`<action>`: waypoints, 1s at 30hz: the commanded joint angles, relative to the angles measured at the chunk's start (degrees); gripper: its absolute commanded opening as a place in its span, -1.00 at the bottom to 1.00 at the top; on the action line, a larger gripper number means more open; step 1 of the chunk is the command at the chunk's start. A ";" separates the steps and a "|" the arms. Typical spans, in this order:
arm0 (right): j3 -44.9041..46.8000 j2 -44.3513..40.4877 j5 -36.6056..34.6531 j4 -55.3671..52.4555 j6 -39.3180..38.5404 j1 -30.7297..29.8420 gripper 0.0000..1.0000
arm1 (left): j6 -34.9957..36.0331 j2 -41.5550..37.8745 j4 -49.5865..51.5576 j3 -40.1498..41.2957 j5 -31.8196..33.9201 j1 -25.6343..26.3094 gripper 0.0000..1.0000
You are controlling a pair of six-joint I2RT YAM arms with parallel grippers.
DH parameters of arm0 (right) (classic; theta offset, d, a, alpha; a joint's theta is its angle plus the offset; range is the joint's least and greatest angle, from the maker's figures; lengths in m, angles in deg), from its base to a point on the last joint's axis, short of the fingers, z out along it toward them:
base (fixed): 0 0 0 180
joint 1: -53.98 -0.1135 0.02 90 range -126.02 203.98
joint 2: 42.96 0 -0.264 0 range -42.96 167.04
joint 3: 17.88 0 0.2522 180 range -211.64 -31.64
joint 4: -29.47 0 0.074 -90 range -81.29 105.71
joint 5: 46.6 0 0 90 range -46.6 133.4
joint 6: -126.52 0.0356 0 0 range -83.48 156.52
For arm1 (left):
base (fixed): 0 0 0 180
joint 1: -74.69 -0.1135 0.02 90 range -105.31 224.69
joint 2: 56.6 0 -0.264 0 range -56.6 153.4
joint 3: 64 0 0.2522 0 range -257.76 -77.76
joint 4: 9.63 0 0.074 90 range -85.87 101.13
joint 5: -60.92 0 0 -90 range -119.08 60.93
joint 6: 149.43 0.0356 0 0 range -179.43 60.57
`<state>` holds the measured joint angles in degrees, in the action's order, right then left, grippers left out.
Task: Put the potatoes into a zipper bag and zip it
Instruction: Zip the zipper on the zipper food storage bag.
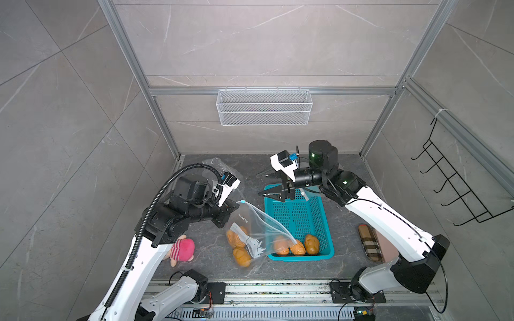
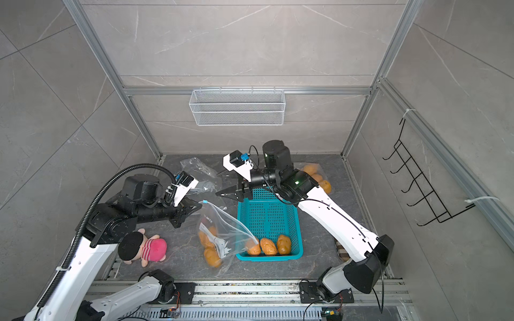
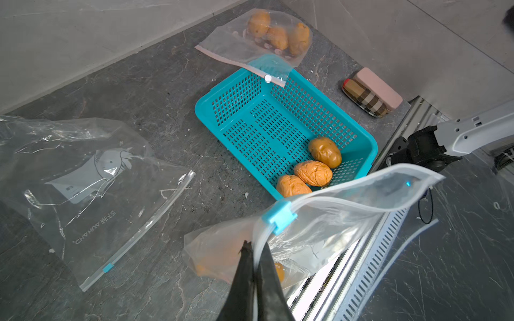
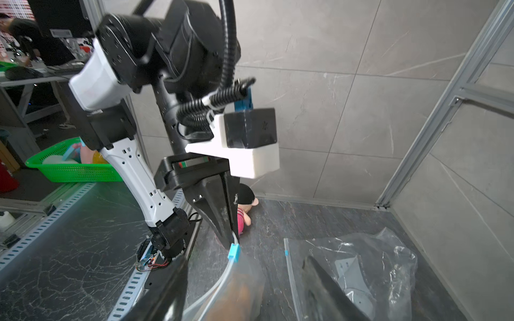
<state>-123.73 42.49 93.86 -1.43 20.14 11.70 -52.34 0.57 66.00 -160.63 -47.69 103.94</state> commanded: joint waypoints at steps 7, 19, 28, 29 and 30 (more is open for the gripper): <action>0.06 -0.02 -16.27 -5.26 -2.15 -7.32 0.20 | -2.75 3.96 7.31 -9.43 0.31 0.10 -1.00; -4.29 2.29 -28.42 -9.22 -6.47 -13.37 0.08 | -6.69 9.18 16.04 -18.40 2.37 0.08 -1.00; -6.95 4.77 -33.56 -10.97 -8.21 -15.95 -0.17 | -6.59 9.59 16.62 -18.82 1.13 0.09 -1.00; -6.91 4.89 -33.57 -11.06 -8.22 -15.99 -0.17 | -6.61 9.57 16.61 -18.82 1.21 0.08 -1.00; -6.91 5.03 -33.66 -10.94 -8.06 -15.99 -0.18 | -6.78 9.63 16.61 -18.82 1.20 0.10 -1.00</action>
<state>-129.04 46.49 62.36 -10.74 12.82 -3.99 -58.00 10.38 82.24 -177.61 -45.65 103.94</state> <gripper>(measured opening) 0.411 0.056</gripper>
